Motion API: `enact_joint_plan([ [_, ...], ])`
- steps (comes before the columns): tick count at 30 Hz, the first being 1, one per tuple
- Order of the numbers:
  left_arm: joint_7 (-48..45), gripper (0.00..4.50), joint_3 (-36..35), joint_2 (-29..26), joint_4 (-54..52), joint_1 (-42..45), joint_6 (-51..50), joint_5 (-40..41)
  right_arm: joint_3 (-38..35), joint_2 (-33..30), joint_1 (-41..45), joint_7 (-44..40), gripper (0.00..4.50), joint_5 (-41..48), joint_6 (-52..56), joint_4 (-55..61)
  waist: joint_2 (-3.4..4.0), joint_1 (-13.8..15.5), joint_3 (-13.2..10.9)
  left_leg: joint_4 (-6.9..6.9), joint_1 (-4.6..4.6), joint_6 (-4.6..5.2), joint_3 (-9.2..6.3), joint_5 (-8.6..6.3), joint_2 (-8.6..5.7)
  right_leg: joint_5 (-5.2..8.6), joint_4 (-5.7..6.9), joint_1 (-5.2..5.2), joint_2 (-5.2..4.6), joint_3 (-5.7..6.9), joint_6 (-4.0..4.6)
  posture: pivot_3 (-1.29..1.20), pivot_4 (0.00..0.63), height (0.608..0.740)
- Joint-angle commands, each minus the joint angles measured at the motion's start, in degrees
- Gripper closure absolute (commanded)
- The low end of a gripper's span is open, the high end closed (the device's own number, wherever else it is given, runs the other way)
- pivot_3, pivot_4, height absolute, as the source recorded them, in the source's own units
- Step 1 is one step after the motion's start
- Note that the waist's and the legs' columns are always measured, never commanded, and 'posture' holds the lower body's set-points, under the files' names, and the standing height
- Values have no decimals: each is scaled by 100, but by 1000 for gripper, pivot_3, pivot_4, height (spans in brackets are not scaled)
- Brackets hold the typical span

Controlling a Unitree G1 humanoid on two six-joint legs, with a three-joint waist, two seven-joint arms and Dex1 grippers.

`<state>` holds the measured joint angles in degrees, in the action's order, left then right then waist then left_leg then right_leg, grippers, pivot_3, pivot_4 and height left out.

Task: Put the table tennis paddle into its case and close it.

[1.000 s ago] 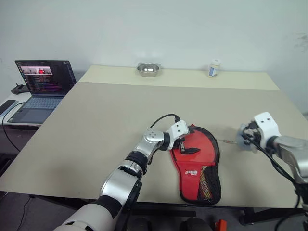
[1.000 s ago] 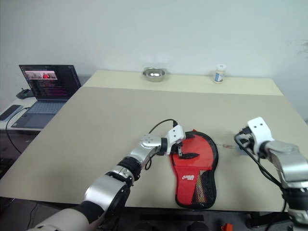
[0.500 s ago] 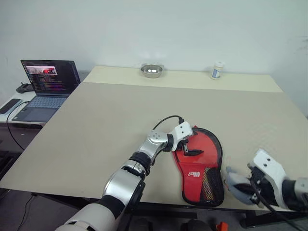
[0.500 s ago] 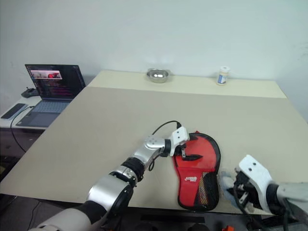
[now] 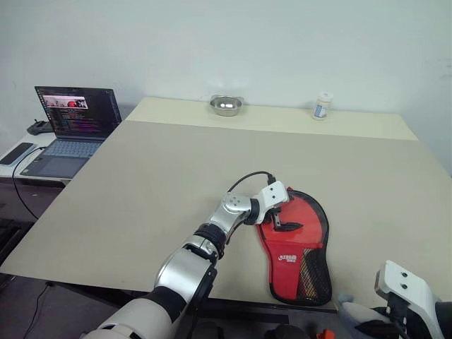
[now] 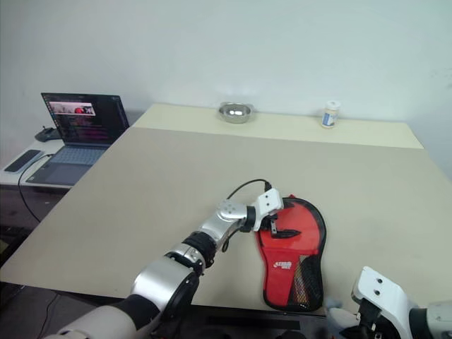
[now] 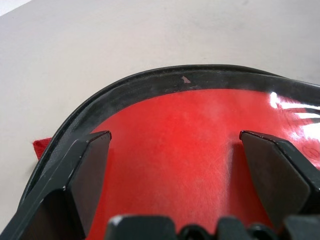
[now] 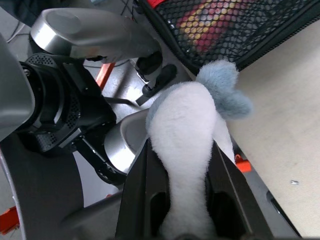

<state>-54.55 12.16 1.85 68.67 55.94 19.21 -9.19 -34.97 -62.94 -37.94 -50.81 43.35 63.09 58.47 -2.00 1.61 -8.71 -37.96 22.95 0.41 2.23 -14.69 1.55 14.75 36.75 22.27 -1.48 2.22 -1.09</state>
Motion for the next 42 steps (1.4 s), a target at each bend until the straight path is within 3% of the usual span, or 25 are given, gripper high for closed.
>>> enact_joint_plan([
  [1, 17, 0, 313, 6, 303, -164, -121, -355, 109, -14, -19, 42, 4205, 113, -16, 153, 0, 0, 0, -1, 0, 0, -2, 0, 0, 0, 1, -1, 0, 1, 0, 0, 150, 740],
  [3, 21, 0, 316, 18, 301, -167, -119, -362, 141, 25, 73, 84, 4205, 150, 26, 153, -1, 0, 0, -3, -1, 0, -3, 0, 0, 0, 1, -2, -1, 3, 0, 0, 150, 740],
  [11, 0, 0, 311, 59, 275, -177, -105, -357, -649, 2, 334, -496, 1716, 710, 105, -164, -9, -10, 0, -3, -3, 0, -5, 0, 0, 0, 2, -6, -2, 5, 0, 0, 150, 740],
  [16, -139, 0, 157, 119, 225, -178, -247, -166, -636, -27, 973, -358, 16, 749, 85, -764, -10, -13, 1, -8, -5, 0, -5, 0, 2, 0, 5, -6, -23, 5, 0, 0, 150, 740],
  [23, -743, 0, -73, -142, -333, -71, -167, 241, 762, 200, 3184, 577, 16, 169, -585, -2079, -5, -46, -10, -1, -1, 0, -3, 0, 3, 1, 7, 3, -22, 4, 3, 0, 150, 740],
  [28, -812, 0, -273, -398, -884, -83, -302, 515, 2022, 1132, 4627, 894, 16, -832, -1944, -3462, 16, -88, -58, 0, 6, 1, -1, 1, 6, 1, 14, 16, -12, -3, 5, 0, 150, 740],
  [32, -836, 0, -401, -609, -1754, -344, -711, 801, 2640, 1638, 5126, 602, 16, -1561, -3177, -4366, 41, -102, -68, -1, 56, 1, 5, 3, 7, 0, 32, 79, 16, -13, 7, 0, 150, 740],
  [37, -1017, 0, -659, -1397, -4311, -1403, -2253, 1442, 2910, 2119, 5487, -100, 16, -1730, -4185, -5508, 53, -143, -75, -10, 92, 0, 11, 4, 6, -20, 39, 113, 13, -18, 37, 0, 150, 740],
  [42, -734, 0, -862, -2169, -6328, -2442, -3533, 1853, 2733, 1938, 5577, -776, 16, -1630, -4361, -6027, 74, -130, -88, -10, 86, -1, 6, 4, 14, -21, 48, 112, 6, -14, 42, 0, 150, 740],
])
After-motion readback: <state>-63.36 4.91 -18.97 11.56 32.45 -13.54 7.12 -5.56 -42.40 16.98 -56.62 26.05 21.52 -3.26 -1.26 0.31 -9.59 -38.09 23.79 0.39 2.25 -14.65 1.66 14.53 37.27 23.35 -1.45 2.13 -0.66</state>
